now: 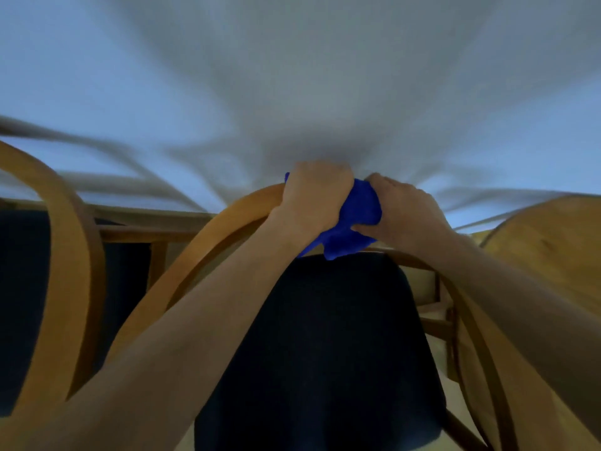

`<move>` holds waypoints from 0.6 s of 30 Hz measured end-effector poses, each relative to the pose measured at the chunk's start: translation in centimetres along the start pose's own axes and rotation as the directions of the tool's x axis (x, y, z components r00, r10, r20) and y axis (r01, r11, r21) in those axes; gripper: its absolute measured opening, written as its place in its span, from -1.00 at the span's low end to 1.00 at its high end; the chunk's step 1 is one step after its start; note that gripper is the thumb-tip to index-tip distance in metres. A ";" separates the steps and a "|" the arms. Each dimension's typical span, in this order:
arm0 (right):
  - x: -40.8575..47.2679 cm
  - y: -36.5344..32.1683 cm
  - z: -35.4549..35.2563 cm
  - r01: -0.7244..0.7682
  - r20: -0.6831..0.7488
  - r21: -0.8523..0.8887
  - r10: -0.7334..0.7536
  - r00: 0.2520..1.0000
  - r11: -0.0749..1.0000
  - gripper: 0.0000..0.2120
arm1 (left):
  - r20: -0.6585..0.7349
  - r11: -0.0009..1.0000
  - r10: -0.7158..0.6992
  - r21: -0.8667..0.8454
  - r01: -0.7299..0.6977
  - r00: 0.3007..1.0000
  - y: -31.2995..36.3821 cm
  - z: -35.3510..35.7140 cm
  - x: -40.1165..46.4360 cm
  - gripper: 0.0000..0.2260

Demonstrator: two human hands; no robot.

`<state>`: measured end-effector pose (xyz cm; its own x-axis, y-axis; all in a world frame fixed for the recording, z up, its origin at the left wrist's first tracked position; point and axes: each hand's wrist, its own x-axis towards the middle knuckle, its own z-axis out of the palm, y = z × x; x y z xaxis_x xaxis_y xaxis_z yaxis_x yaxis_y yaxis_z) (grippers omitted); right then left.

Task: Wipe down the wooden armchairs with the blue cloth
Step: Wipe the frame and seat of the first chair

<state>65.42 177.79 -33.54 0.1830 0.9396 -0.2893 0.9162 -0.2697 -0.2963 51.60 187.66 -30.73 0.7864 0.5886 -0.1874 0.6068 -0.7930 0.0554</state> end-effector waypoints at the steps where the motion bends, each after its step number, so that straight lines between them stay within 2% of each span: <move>1: -0.6 0.8 0.2 -0.036 0.002 -0.007 0.036 0.999 0.999 -0.53 | 0.004 1.000 0.026 0.007 -0.026 1.000 0.9 0.0 0.5 -0.87; 5: -1.2 1.0 0.4 -0.079 0.008 -0.035 0.079 0.997 0.996 -0.55 | -0.027 0.999 0.039 0.039 -0.038 0.999 2.1 0.9 0.8 -0.85; 8: 0.7 -1.7 -0.9 0.002 0.052 0.018 -0.003 0.999 1.000 -0.56 | -0.091 0.999 -0.008 0.031 0.011 0.996 0.3 1.6 -0.1 -0.73; 11: 2.7 -5.9 -1.9 0.133 0.082 0.039 -0.136 0.987 0.990 -0.57 | -0.070 0.983 -0.145 -0.127 0.135 0.987 -3.8 2.0 -2.4 -0.59; 14: 4.3 -10.9 -1.5 0.292 0.085 -0.125 -0.283 0.955 0.948 -0.58 | -0.002 0.919 -0.303 -0.265 0.292 0.953 -8.1 2.8 -6.4 -0.59; 18: 5.2 -16.7 0.3 0.427 0.096 -0.385 -0.424 0.900 0.818 -0.67 | 0.039 0.824 -0.427 -0.395 0.406 0.904 -10.6 4.4 -11.8 -0.64</move>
<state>51.02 187.15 -30.38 -0.2583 0.9401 -0.2226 0.9651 0.2614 -0.0159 35.38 188.48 -33.39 0.4471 0.8640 -0.2314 0.8653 -0.3523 0.3566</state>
